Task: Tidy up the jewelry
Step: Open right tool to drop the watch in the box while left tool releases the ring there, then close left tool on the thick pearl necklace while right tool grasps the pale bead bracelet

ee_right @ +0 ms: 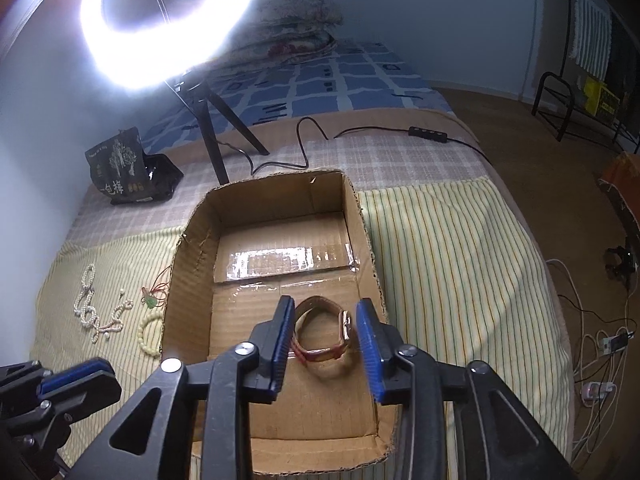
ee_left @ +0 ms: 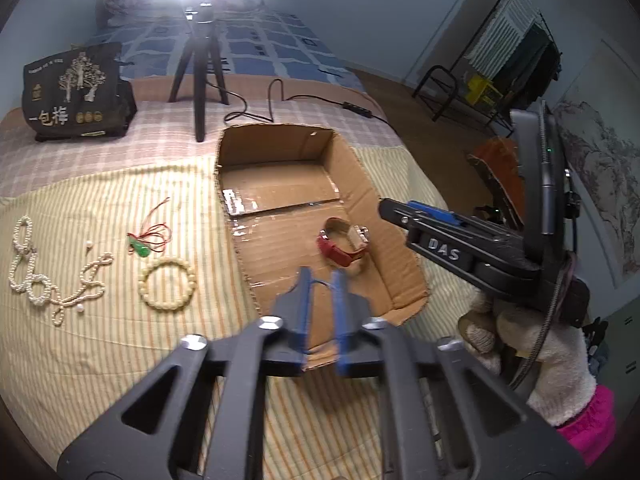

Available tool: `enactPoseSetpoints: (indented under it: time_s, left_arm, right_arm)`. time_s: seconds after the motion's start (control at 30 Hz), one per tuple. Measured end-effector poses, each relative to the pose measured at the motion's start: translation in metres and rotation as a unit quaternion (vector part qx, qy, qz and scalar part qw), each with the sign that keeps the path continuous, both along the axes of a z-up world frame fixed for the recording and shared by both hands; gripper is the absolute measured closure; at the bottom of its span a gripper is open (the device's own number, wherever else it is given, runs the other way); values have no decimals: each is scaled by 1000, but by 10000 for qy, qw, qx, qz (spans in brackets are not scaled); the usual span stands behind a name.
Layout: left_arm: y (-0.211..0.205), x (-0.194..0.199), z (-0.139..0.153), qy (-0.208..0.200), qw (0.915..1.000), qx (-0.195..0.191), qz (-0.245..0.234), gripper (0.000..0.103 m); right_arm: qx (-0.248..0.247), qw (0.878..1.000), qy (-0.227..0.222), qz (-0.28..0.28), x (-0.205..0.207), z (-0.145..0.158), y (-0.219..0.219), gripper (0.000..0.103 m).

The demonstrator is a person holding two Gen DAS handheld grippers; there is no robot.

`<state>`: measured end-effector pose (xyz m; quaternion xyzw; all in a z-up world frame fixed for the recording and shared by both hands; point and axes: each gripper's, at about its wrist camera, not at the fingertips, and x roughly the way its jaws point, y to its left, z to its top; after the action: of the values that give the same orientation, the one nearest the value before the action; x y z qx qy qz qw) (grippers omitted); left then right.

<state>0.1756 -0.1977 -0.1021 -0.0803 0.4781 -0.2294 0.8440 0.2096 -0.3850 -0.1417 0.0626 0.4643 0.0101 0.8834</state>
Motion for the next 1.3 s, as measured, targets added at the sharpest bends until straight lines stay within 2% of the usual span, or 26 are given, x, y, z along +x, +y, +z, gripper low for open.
enactPoseSetpoints:
  time_s: [0.07, 0.27, 0.57, 0.77, 0.83, 0.87, 0.9, 0.97, 1.13, 1.3]
  left_arm:
    - [5, 0, 1, -27, 10000, 6, 57, 73]
    - [18, -1, 2, -50, 9999, 45, 151, 73]
    - [37, -3, 6, -123, 9993, 151, 303, 73]
    - [54, -3, 7, -184, 9985, 313, 418, 73]
    - [62, -2, 7, -187, 9981, 342, 474, 68]
    - [68, -2, 8, -210, 9978, 365, 512, 61]
    - [73, -1, 8, -243, 9974, 399, 549, 57]
    - [83, -2, 9, -281, 9965, 473, 630, 57]
    - [109, 2, 8, -258, 9945, 580, 832, 57]
    - [138, 5, 7, -198, 9921, 649, 1057, 57]
  right_arm:
    - [-26, 10000, -33, -45, -1, 1, -1, 54]
    - [-17, 9999, -80, -87, -4, 4, -2, 53]
    - [-41, 9998, -190, -40, -11, 12, 6, 47]
    - [-35, 9996, -289, -58, -14, 18, 12, 28]
    - [-1, 9995, -309, -16, -15, 19, 15, 22]
    - [7, 9995, -329, 16, -15, 20, 18, 19]
    - [-6, 9994, -341, 35, -15, 21, 21, 17]
    - [-71, 9993, -354, 94, -16, 22, 27, 15]
    - [-234, 9986, -429, 180, -17, 25, 41, 2]
    - [-204, 9980, -533, 269, -19, 31, 57, 0]
